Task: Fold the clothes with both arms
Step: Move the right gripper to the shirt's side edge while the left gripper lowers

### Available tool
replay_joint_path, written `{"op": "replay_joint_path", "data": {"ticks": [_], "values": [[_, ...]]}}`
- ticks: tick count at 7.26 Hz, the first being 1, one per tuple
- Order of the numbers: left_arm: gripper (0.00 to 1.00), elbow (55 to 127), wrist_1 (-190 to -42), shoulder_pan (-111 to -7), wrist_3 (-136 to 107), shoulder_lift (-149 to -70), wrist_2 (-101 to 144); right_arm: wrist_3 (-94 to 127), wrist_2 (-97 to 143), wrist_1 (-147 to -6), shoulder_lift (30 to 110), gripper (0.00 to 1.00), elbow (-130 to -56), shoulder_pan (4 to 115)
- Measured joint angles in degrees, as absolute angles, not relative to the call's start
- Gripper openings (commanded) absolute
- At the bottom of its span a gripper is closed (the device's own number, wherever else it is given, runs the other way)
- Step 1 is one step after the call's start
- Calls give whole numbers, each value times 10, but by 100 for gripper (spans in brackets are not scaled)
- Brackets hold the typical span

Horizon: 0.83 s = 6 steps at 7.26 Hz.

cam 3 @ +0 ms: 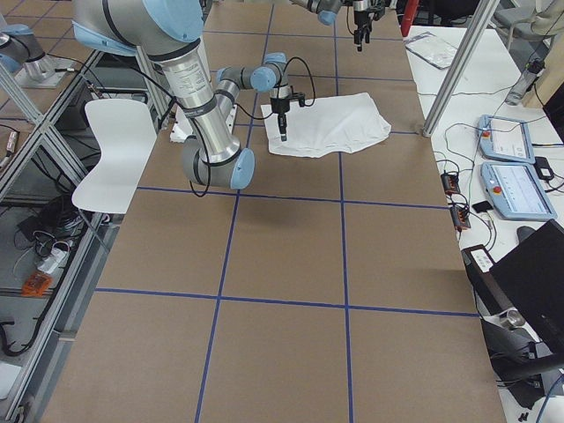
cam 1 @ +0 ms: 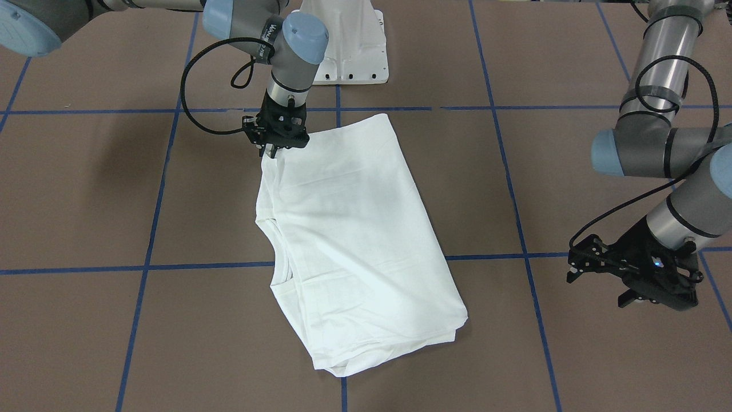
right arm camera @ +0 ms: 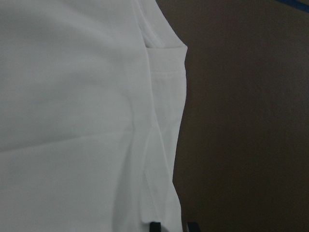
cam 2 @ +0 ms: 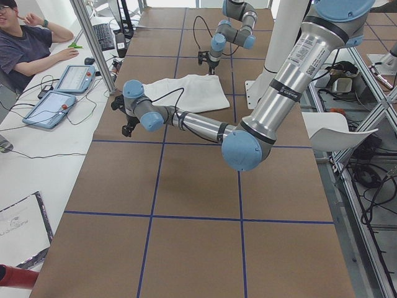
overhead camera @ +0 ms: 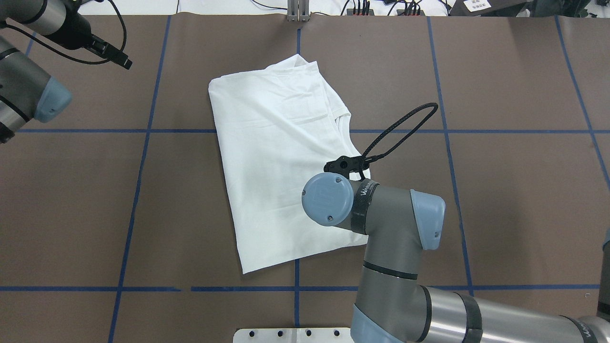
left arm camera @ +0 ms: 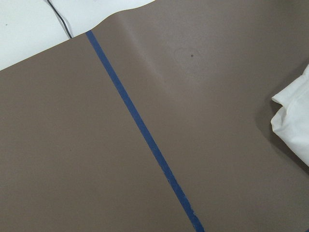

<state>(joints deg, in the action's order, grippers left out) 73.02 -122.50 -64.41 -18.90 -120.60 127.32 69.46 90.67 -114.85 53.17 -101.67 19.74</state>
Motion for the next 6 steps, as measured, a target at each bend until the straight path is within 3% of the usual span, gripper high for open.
{"op": "replay_joint_path", "data": {"ticks": [6], "values": [[100,800,-1220,-634,-266,-1168,1269,686,941,-1091,569,100,-1105,249]]}}
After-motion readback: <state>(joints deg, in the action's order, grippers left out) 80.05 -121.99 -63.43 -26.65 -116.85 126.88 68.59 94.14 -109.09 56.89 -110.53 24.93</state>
